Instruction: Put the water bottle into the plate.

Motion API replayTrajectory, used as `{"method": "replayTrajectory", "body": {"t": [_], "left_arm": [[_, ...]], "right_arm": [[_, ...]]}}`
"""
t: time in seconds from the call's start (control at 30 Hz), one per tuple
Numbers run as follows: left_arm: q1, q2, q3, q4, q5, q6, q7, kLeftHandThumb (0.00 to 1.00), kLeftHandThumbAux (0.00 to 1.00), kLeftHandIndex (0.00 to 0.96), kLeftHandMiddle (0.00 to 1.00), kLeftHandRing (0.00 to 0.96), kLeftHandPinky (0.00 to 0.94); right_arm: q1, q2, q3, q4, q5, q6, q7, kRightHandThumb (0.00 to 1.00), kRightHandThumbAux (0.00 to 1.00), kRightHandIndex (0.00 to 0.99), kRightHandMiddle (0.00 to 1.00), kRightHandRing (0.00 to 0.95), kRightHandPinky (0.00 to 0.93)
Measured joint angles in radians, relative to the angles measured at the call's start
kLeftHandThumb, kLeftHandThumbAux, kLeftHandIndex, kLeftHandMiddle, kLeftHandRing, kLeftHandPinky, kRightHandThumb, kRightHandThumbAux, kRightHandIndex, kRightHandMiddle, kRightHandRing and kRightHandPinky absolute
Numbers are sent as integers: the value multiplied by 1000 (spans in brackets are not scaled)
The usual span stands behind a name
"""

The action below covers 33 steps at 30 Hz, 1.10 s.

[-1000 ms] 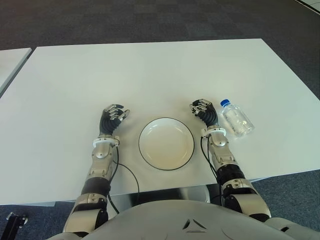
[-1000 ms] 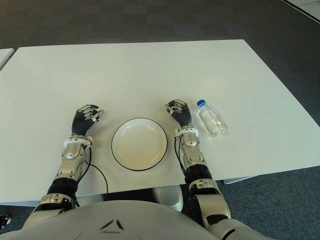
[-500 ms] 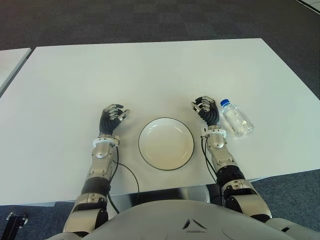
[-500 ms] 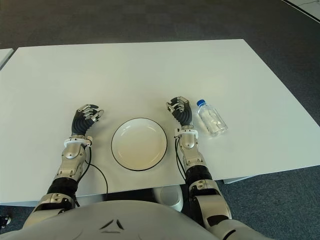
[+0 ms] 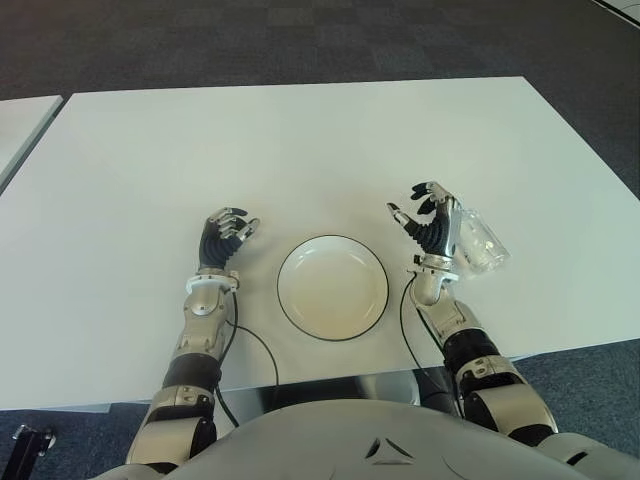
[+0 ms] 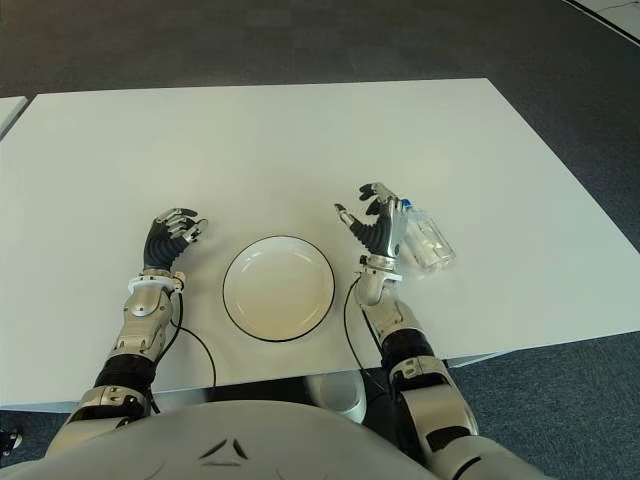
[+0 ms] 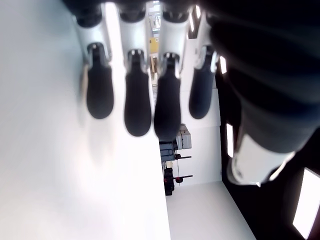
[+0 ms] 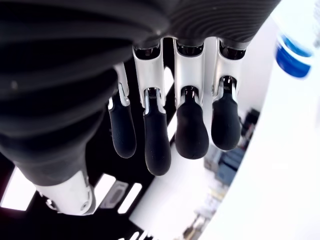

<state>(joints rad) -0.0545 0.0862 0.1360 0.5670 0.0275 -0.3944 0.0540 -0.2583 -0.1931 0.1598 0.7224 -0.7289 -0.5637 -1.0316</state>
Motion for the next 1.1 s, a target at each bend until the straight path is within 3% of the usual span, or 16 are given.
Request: {"method": "replayTrajectory", "body": {"t": [0.03, 0.1, 0.2, 0.27, 0.4, 0.67, 1.1], "left_arm": [[0, 0, 0, 1, 0, 0, 0, 709, 711, 433, 607, 592, 577], [0, 0, 0, 2, 0, 0, 0, 709, 711, 433, 606, 591, 573], [-1, 0, 0, 3, 0, 0, 0, 709, 712, 433, 603, 587, 569], [-1, 0, 0, 4, 1, 0, 0, 708, 712, 433, 602, 586, 567], [-1, 0, -1, 4, 1, -2, 0, 708, 712, 432, 598, 582, 565], [0, 0, -1, 6, 2, -4, 0, 709, 711, 433, 600, 585, 572], [-2, -6, -3, 9, 4, -12, 4, 708, 711, 433, 596, 580, 565]], "right_arm": [[-5, -7, 9, 8, -13, -3, -26, 680, 733, 404, 335, 316, 311], [-15, -21, 23, 21, -32, -4, -61, 468, 712, 240, 214, 195, 197], [-26, -43, 33, 22, -56, 19, -89, 362, 656, 114, 80, 71, 73], [-30, -57, 34, 21, -65, 57, -99, 342, 624, 72, 40, 36, 37], [-32, -71, 33, 20, -69, 144, -108, 375, 527, 15, 8, 7, 7], [-19, -54, 32, -26, -51, 278, -88, 498, 379, 0, 0, 0, 0], [19, 0, 3, -164, 30, 465, 81, 626, 238, 0, 0, 0, 0]]}}
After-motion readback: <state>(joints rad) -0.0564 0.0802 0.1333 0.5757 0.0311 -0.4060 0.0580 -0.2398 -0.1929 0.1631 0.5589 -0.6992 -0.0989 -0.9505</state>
